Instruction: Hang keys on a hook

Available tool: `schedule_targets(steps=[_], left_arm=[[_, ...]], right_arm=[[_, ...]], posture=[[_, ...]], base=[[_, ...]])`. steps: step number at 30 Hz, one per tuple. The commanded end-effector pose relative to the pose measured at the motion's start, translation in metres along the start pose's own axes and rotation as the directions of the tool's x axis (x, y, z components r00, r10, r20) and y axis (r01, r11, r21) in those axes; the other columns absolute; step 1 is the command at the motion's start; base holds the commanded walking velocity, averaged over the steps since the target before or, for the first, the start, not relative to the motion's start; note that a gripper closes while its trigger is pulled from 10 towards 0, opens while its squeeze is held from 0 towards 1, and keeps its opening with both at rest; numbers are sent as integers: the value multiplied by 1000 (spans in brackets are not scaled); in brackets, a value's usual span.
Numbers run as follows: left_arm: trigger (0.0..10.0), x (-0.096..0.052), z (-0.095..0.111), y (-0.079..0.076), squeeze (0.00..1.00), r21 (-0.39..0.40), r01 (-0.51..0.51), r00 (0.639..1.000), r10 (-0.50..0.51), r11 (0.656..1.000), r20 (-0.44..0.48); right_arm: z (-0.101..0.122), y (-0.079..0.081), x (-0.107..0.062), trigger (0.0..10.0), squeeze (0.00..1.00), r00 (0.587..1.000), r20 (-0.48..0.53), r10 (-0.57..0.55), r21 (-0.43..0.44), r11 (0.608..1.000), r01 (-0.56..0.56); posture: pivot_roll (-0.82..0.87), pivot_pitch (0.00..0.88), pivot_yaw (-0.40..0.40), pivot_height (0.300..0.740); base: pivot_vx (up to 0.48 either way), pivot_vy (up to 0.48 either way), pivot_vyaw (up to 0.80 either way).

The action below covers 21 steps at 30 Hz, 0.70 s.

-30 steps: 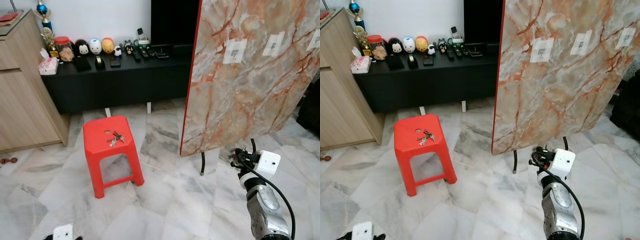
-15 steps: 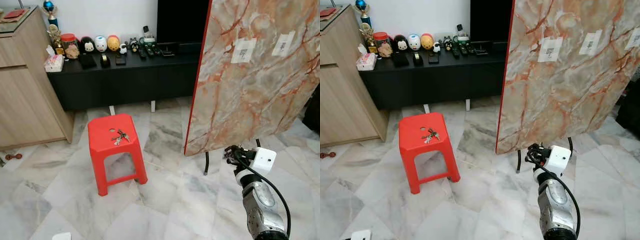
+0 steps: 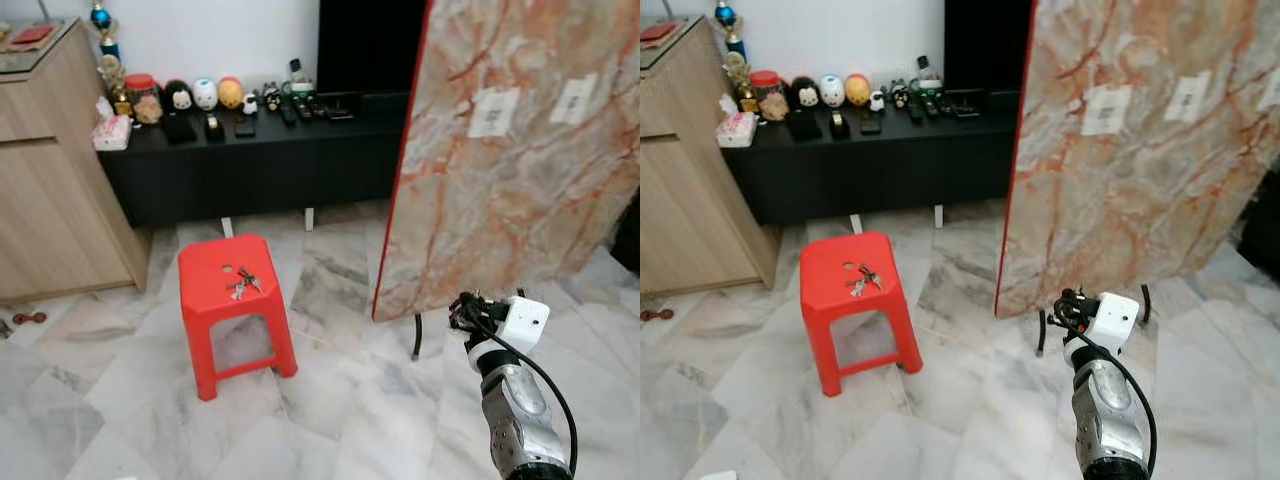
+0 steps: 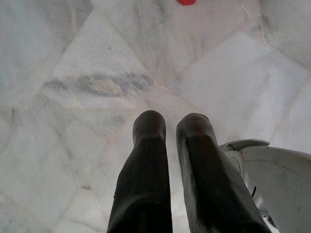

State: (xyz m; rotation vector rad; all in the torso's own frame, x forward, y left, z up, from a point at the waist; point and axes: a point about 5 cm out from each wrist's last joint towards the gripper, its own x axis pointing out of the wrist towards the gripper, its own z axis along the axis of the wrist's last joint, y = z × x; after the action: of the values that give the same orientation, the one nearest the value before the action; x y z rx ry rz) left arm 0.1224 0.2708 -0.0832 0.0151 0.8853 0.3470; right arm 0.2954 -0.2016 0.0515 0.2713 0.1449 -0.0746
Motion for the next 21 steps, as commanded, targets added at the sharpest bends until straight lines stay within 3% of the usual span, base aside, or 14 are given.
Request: schedule_targets(steps=[1, 21], left_arm=[[10000, 0, 2, -2, 0, -8, -2, 1000, 2, 1000, 14], [10000, 0, 0, -2, 0, -16, 10, 1000, -10, 1000, -2]], right_arm=[[3, 1, 2, 10000, 0, 1000, 13, -1, -4, 1000, 1], [2, 2, 3, 10000, 0, 1000, 13, -8, -2, 1000, 8]], posture=[[177, 7, -63, 740], [176, 0, -64, 740]], base=[[364, 0, 0], [371, 0, 0]])
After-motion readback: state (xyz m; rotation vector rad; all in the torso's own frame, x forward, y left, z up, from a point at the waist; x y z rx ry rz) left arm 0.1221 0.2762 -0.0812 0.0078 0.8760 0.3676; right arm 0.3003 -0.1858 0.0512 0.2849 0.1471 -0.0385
